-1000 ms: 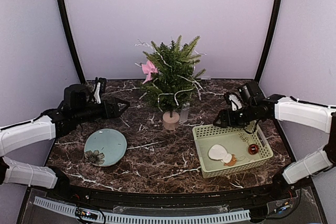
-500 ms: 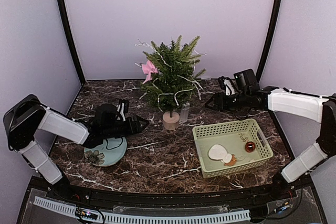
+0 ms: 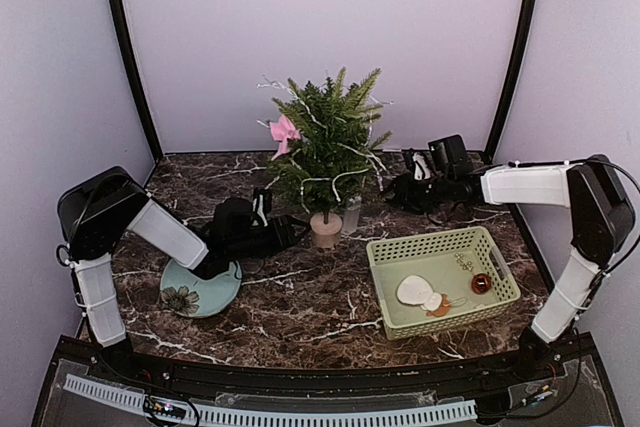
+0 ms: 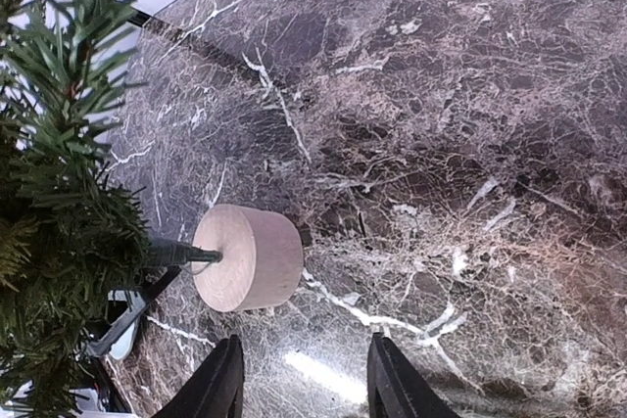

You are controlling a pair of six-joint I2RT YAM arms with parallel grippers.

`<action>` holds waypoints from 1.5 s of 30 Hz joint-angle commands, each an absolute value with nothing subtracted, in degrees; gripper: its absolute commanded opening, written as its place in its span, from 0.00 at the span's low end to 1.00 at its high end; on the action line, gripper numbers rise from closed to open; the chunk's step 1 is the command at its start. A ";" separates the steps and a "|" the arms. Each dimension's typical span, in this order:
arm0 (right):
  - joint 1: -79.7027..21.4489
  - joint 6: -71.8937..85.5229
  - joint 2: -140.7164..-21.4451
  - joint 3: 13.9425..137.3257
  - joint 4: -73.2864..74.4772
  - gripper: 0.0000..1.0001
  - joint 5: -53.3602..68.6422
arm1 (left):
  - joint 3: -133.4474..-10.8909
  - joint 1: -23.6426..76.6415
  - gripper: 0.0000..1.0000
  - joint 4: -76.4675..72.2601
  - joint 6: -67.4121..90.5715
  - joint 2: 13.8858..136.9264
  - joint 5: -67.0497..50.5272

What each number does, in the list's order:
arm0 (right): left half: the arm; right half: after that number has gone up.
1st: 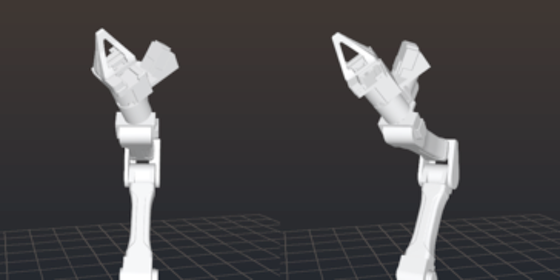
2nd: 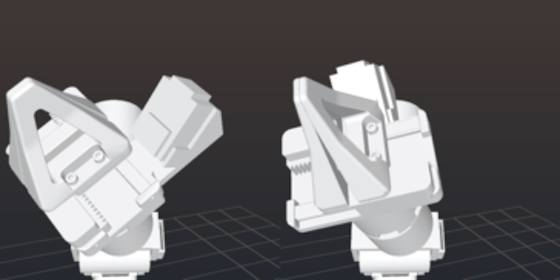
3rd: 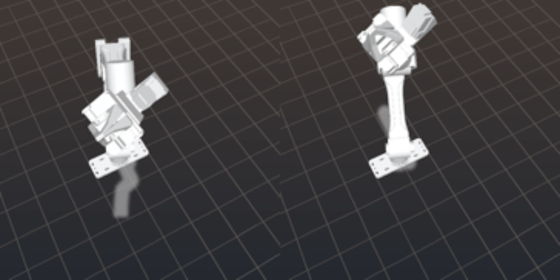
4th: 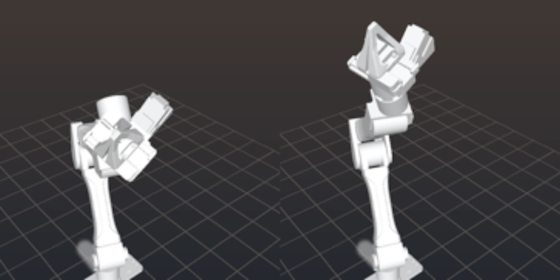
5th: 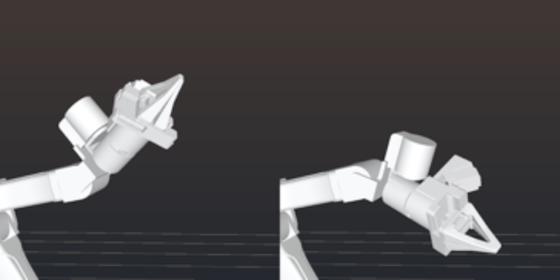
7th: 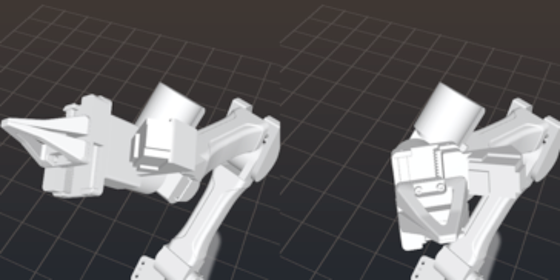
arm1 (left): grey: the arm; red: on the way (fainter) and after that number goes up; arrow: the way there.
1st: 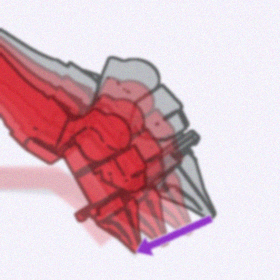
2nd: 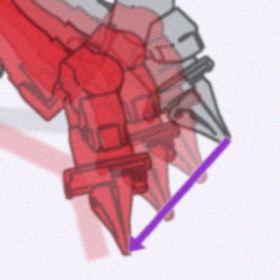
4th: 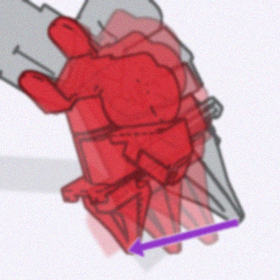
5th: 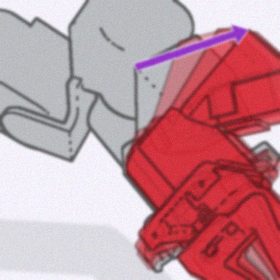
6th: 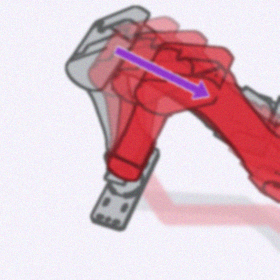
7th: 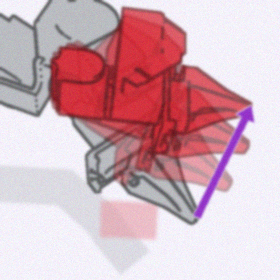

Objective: Decorate the small christmas tree

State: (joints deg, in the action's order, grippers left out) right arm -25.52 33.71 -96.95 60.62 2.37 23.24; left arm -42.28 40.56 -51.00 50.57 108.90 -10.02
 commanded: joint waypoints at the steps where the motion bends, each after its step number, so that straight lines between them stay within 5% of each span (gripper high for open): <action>1: -25.09 33.62 -99.92 63.55 -1.43 0.41 24.13 | -45.61 41.47 0.65 -52.65 52.04 111.60 -9.75; 24: -29.99 42.70 -120.92 74.60 -14.72 0.28 32.65 | -50.99 40.74 0.49 -48.53 55.10 118.58 -7.21; 45: -35.73 47.56 -122.94 71.00 -22.50 0.26 36.11 | -50.53 34.06 0.47 -47.18 52.60 117.31 -11.72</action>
